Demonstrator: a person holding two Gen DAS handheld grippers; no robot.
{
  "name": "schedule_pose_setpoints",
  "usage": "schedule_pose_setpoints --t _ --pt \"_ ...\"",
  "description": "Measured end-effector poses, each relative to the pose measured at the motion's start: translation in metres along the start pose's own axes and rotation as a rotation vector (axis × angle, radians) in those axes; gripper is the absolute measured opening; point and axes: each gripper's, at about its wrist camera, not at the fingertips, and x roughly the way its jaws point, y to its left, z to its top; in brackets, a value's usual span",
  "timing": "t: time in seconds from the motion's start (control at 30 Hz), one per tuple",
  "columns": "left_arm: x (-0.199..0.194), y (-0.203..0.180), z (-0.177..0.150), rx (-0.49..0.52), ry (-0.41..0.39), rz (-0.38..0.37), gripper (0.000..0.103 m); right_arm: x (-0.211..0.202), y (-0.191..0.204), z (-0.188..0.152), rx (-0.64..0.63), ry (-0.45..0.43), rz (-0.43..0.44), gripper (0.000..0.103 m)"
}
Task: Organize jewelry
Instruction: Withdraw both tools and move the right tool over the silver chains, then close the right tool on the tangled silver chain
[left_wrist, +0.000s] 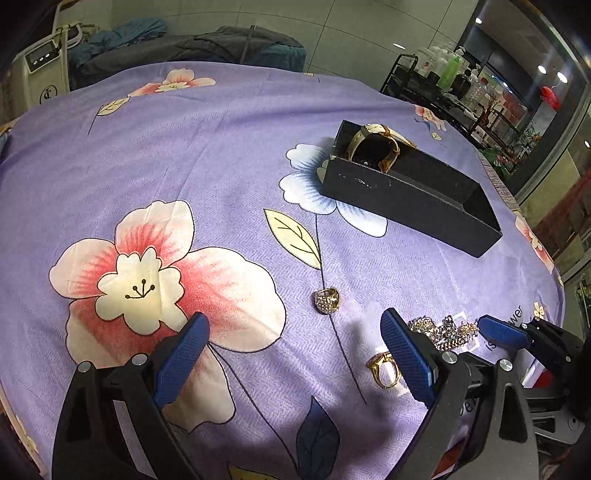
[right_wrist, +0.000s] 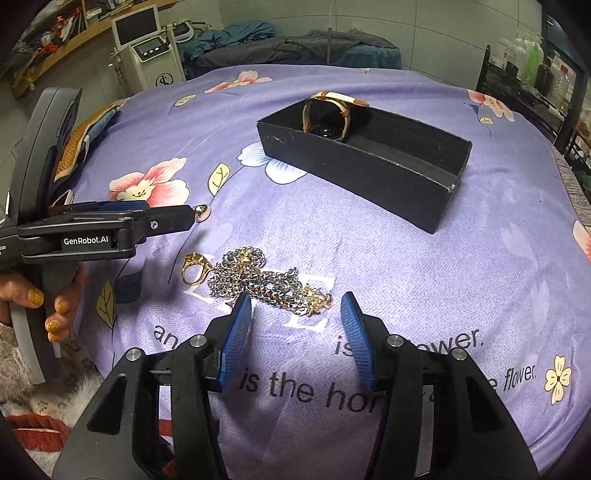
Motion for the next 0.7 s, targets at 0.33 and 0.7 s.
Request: schedule_pose_setpoints --t 0.33,0.7 --pt "-0.004 -0.006 -0.002 0.026 -0.004 -0.009 0.088 0.009 0.007 0.007 -0.098 -0.004 -0.006 0.051" --pt "-0.003 -0.004 -0.003 0.022 0.004 -0.004 0.087 0.025 0.027 0.014 -0.354 0.053 0.054 0.028"
